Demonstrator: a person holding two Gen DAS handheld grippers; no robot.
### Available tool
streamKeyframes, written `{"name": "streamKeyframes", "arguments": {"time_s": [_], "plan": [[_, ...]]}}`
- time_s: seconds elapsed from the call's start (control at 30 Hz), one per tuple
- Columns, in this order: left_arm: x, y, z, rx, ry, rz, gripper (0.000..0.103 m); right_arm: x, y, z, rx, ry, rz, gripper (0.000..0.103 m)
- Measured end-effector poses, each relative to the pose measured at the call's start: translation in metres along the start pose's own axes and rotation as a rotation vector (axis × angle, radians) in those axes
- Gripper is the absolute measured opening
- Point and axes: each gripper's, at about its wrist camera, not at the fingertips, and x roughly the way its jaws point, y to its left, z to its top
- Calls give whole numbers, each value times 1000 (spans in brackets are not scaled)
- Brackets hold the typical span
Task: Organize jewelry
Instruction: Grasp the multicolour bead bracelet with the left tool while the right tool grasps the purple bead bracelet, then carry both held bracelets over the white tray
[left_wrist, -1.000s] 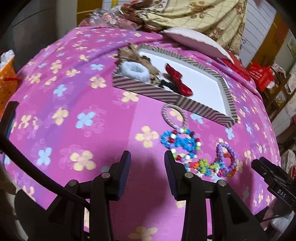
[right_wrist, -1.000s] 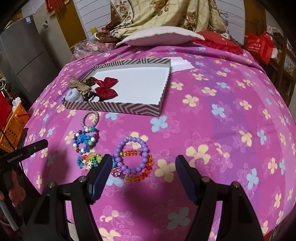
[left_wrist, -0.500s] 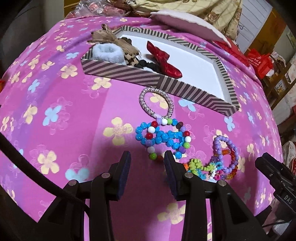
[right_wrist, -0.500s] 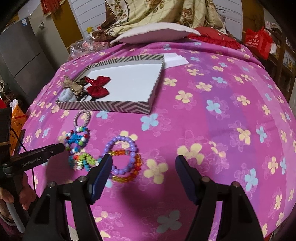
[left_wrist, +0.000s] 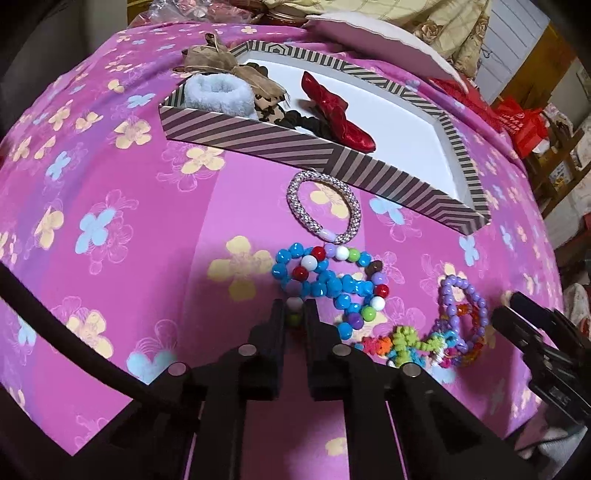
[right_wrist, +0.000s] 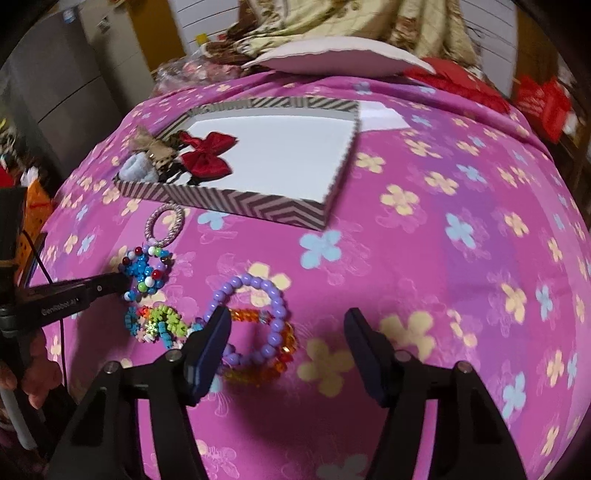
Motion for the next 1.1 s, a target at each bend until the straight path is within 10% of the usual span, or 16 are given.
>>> {"name": "streamKeyframes", "arguments": {"time_s": [0.3, 0.53, 1.1], "plan": [[-29, 15, 5, 15, -17, -53, 21, 29, 8, 16, -85, 56, 9, 43], [-43, 19, 12, 5, -35, -61, 21, 38, 16, 13, -145, 69, -4, 10], [-90, 8, 34, 40, -119, -55, 21, -43, 28, 37, -119, -103, 102, 10]]}}
